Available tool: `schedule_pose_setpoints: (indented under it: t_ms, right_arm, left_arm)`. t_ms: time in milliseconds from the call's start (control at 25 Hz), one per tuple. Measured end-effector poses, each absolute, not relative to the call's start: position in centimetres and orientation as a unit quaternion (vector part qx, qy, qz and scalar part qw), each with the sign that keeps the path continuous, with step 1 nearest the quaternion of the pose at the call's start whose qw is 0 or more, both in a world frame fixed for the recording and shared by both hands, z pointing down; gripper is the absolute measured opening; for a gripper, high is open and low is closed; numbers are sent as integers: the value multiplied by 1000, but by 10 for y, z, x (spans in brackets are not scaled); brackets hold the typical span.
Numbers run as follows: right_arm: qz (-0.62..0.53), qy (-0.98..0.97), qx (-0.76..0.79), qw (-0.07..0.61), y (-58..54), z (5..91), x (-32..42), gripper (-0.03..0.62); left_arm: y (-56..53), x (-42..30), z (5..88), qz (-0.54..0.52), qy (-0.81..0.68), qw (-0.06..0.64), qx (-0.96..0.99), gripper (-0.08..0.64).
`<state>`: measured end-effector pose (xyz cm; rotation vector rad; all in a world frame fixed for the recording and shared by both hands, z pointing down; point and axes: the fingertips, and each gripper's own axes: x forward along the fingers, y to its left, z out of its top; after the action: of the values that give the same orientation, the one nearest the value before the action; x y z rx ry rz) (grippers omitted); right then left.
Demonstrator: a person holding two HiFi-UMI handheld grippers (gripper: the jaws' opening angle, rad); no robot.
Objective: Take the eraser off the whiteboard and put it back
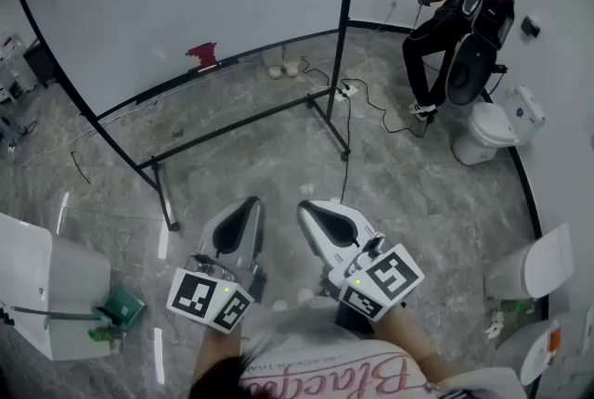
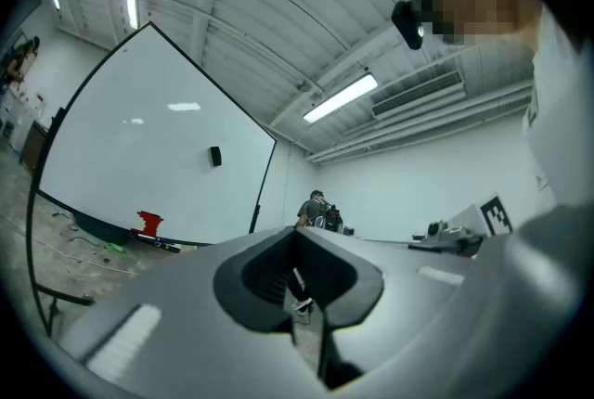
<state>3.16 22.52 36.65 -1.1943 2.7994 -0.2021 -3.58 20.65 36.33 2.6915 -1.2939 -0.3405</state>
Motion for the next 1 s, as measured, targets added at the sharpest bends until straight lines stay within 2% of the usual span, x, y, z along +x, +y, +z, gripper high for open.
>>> schedule_pose_setpoints:
  t_ms: [400,1000]
  right_arm:
    - [-67,913,-401,35,203,372,38,0]
    - [-29,925,-378,32,169,362,49,2]
  left_arm:
    - [178,-43,377,-93,-475,100,870,-2]
    - [150,-26,367,-108,-479,73,868,-2]
